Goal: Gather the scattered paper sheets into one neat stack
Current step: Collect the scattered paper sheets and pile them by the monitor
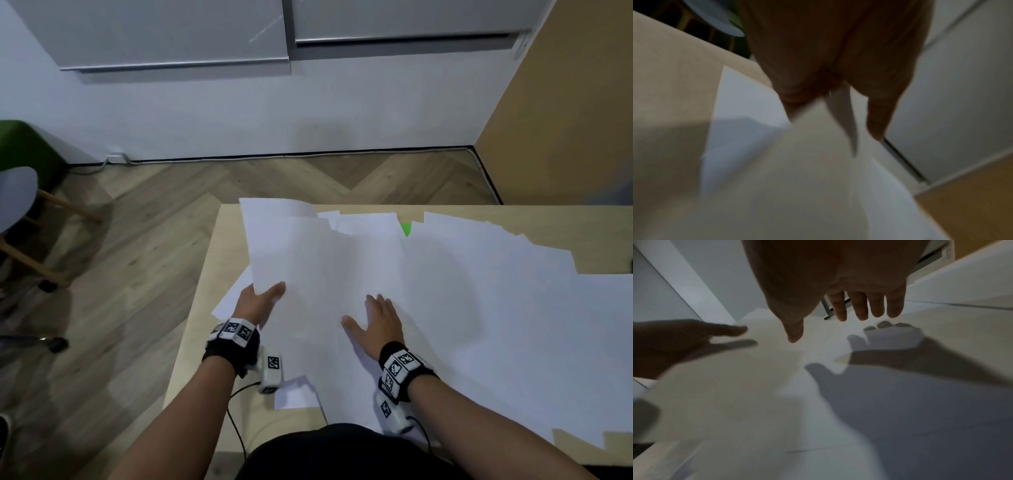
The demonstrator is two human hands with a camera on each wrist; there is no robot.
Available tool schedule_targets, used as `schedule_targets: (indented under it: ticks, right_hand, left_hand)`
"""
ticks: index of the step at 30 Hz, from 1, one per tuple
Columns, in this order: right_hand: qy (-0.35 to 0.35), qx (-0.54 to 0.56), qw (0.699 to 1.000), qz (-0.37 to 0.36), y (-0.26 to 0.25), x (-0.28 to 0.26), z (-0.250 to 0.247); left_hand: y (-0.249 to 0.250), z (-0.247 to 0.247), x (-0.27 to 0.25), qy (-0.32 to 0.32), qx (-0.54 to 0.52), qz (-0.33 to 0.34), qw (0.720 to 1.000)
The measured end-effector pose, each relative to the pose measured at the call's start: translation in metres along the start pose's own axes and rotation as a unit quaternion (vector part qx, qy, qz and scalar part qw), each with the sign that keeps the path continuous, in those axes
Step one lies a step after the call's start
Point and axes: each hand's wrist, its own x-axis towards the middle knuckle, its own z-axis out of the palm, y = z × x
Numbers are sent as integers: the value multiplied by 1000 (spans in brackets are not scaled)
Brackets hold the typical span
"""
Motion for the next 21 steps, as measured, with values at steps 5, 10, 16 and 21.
schedule_targets:
  ticks: [5,10,16,21]
  right_hand:
    - [-59,-8,997,-41,-8,0,10]
    - [-72,-52,994,-69,-3,-3,14]
    - [-59,-36,996,-61,-2,-4,12]
    - [-23,-39,999,-21,9,-3,10]
  left_hand:
    - [-29,25,-16,0,220,-31,975]
    - [-46,43,-19,27,198,-73,977]
    - [-51,52,-20,17,77,-89,993]
    - [-21,41,-28,-1,91,16,996]
